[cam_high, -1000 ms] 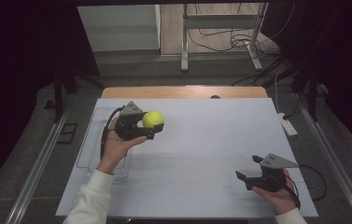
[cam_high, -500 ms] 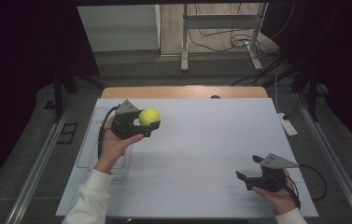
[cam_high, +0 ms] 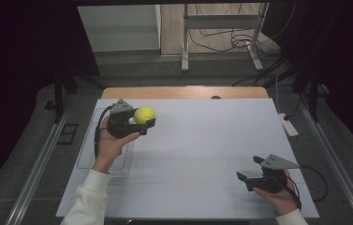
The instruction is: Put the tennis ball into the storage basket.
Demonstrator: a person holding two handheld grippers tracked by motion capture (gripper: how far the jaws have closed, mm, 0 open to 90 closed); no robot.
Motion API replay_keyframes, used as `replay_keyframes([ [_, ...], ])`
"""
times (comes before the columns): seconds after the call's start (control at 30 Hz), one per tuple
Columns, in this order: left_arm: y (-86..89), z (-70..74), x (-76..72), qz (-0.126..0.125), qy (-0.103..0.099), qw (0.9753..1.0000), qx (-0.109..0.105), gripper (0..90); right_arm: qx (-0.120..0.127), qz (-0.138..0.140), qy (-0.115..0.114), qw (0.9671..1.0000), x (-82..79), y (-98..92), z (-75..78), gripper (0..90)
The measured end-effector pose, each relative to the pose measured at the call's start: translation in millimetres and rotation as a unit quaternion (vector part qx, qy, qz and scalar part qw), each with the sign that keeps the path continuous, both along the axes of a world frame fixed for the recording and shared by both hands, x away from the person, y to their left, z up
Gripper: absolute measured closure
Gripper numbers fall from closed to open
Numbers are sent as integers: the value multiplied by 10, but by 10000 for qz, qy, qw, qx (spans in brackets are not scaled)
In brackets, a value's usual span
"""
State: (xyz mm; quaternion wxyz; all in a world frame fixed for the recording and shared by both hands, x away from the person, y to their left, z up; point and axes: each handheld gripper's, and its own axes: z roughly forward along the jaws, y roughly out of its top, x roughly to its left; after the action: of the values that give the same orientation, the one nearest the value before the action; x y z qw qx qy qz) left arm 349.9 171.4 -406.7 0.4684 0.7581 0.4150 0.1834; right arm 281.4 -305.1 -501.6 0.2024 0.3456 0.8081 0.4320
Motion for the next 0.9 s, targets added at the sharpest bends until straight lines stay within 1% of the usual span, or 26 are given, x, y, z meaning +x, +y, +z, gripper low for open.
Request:
replay_keyframes([
  [0.27, 45, 4, 1, 89, -25, 9999, -50, 262, 7, -2, -2, 10000, -2, -2, 2, 102],
  [0.6, 140, 24, 1, 218, -59, 9996, -173, 262, -2, -8, -3, 10000, -7, -3, 4, 102],
  [0.83, 189, 30, 4, 281, -82, 9994, -201, 262, -11, -11, -3, 10000, -8, -3, 4, 102],
  [0.9, 214, 24, 11, 337, -74, 9992, -205, 262, -23, -15, -8, 10000, -10, -5, 6, 102],
])
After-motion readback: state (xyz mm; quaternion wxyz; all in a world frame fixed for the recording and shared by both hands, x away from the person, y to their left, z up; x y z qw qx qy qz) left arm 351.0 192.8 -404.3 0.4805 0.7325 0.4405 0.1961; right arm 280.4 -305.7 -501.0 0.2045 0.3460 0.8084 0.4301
